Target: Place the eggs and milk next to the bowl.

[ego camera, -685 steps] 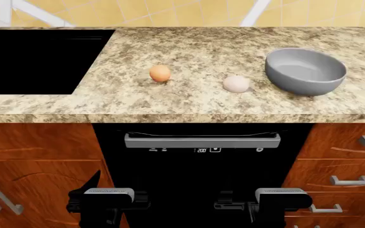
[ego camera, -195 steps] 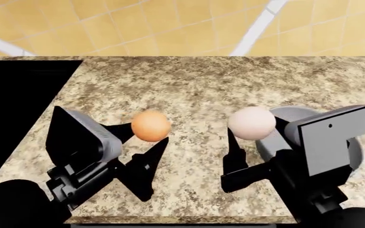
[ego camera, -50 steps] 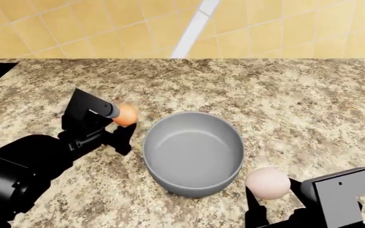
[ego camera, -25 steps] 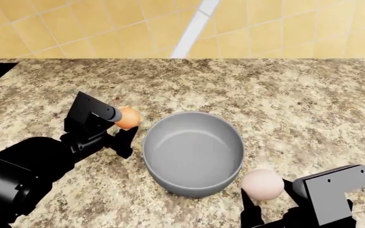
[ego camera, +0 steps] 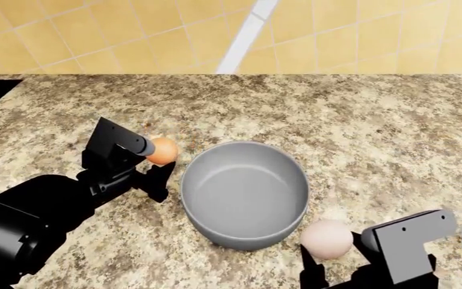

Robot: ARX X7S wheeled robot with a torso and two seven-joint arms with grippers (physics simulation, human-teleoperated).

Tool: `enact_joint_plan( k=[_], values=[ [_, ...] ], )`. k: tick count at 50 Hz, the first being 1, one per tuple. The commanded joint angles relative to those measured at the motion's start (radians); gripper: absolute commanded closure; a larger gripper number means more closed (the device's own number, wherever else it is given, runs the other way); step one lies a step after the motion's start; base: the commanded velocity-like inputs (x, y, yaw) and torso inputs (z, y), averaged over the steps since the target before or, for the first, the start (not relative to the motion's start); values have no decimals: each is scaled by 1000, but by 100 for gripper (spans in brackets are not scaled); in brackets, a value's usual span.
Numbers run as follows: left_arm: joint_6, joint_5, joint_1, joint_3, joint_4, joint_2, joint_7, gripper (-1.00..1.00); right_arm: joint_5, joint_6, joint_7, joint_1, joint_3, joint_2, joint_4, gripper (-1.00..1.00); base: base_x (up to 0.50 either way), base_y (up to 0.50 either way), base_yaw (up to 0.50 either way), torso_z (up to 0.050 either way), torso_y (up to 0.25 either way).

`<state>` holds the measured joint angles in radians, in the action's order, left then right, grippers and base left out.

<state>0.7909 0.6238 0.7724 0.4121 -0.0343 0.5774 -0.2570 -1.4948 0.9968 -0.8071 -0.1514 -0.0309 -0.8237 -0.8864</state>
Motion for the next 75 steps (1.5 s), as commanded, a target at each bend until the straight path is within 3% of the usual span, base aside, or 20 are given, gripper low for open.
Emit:
enact_joint_plan(
  k=[1, 12, 13, 48, 75],
  values=[
    [2, 15, -2, -4, 4, 2, 10, 100, 35, 13, 32, -8, -14, 8, 13, 100, 0, 0, 0, 0, 0],
    [-3, 13, -5, -2, 6, 3, 12, 100, 31, 18, 32, -19, -29, 9, 25, 100, 0, 0, 0, 0, 0],
    [-3, 13, -5, -2, 5, 3, 12, 100, 29, 19, 31, -21, -31, 8, 25, -100, 0, 0, 0, 0, 0],
    [-10, 24, -38, 6, 47, 28, 3, 100, -36, 2, -71, -84, 1, -46, -69, -100, 0, 0, 0, 0, 0],
    [-35, 8, -91, 16, 76, 53, 18, 100, -21, -24, -54, -88, 19, -53, -111, -100, 0, 0, 0, 0, 0]
  ],
)
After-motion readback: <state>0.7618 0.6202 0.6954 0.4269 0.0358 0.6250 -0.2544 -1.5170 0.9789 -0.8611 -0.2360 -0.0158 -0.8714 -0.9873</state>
